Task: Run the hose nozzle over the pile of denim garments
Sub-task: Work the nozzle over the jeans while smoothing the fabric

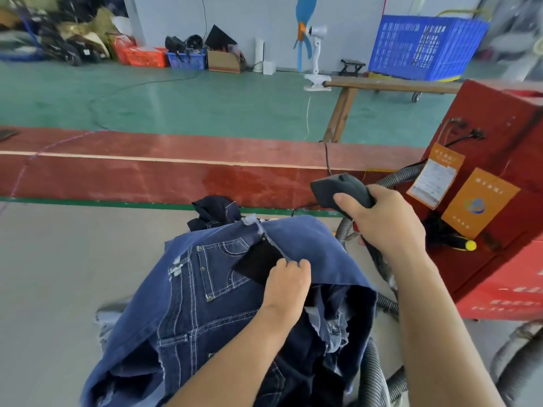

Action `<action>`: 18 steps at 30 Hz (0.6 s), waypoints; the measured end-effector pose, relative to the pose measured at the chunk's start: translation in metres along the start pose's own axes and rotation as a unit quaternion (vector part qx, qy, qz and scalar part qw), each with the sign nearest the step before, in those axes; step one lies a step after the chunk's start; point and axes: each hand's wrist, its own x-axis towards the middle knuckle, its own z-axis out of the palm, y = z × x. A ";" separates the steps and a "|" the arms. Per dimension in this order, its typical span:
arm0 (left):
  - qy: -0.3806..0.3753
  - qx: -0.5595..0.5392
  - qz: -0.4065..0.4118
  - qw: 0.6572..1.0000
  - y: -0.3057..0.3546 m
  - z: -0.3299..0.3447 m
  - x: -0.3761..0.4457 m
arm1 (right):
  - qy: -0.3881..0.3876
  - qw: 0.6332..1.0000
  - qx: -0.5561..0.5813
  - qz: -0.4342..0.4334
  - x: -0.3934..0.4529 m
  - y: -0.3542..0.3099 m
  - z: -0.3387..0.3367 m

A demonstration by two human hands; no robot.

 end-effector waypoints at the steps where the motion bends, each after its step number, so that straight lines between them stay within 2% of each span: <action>1: -0.005 -0.001 0.026 1.000 -0.002 -0.007 0.002 | -0.001 1.000 -0.002 -0.005 0.000 -0.001 0.001; 3: -0.025 0.019 0.066 0.997 -0.003 -0.023 0.004 | -0.003 1.000 -0.007 -0.010 0.000 -0.003 0.002; 7: -0.112 0.021 0.078 0.990 -0.001 -0.032 -0.004 | -0.021 0.999 -0.021 -0.013 0.001 -0.004 0.006; 8: -0.128 -0.004 0.080 0.989 -0.001 -0.030 -0.008 | -0.027 0.999 -0.026 -0.015 0.001 -0.004 0.007; 10: -0.130 -0.126 0.050 0.982 -0.007 -0.024 -0.014 | -0.045 0.998 -0.032 -0.022 0.000 -0.005 0.009; 11: -0.104 -0.211 0.012 0.972 -0.011 -0.023 -0.017 | -0.057 0.997 -0.035 -0.026 -0.001 -0.006 0.010; 13: 0.043 -0.327 -0.085 0.940 -0.025 -0.020 -0.015 | -0.081 0.995 -0.043 -0.035 -0.002 -0.006 0.011; 14: 0.116 -0.308 -0.116 0.937 -0.034 -0.017 -0.012 | -0.088 0.994 -0.049 -0.040 -0.003 -0.006 0.011; 15: 0.158 -0.271 -0.134 0.940 -0.043 -0.014 -0.010 | -0.094 0.993 -0.056 -0.043 -0.004 -0.006 0.011; 16: 0.166 -0.247 -0.137 0.945 -0.050 -0.009 -0.009 | -0.099 0.992 -0.062 -0.047 -0.004 -0.006 0.010; 18: 0.102 -0.208 -0.115 0.966 -0.059 0.006 -0.009 | -0.113 0.989 -0.073 -0.056 -0.006 -0.008 0.010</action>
